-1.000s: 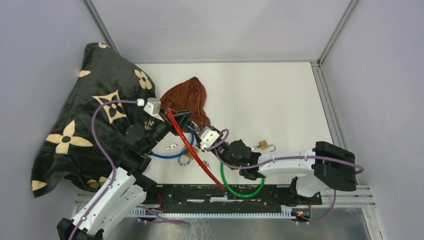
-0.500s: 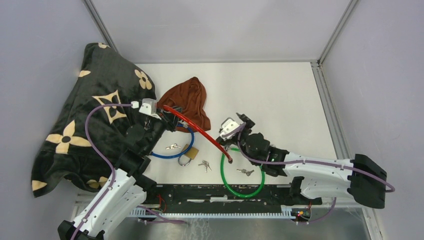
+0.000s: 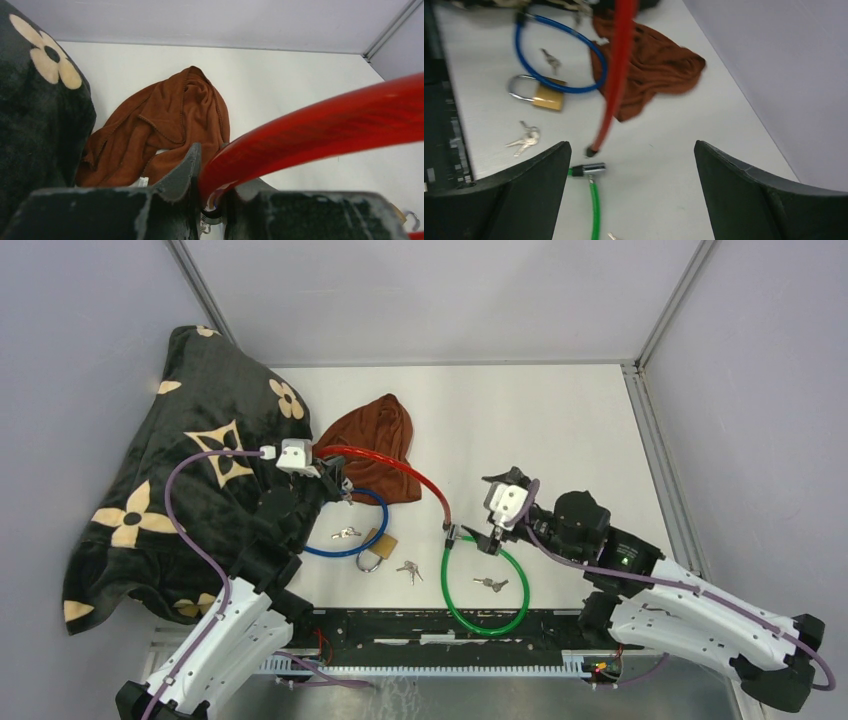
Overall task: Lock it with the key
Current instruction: Adjust the lock.
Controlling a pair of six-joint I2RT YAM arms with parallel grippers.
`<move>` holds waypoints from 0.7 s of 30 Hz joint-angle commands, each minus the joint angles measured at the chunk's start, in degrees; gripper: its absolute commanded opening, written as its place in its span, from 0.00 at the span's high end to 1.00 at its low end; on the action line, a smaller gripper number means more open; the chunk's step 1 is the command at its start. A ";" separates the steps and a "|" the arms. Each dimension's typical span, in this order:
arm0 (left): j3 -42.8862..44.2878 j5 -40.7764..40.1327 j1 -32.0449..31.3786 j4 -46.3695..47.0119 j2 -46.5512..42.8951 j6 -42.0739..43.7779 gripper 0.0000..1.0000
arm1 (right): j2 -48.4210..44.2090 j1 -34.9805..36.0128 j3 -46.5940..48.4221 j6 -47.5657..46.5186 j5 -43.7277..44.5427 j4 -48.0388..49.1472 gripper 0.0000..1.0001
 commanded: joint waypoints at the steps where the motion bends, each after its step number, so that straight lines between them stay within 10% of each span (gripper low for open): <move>1: 0.27 -2.97 0.12 3.21 -0.67 1.84 0.98 | -0.37 0.09 3.48 -0.21 -29.87 -2.39 0.02; 13: 0.24 0.00 0.09 2.17 -1.47 0.02 0.98 | 8.88 0.01 -4.07 7.82 7.76 23.21 0.02; 21: -0.08 1.08 0.09 2.28 -1.75 -0.58 0.98 | 17.91 -1.77 -5.52 11.43 3.55 34.23 0.02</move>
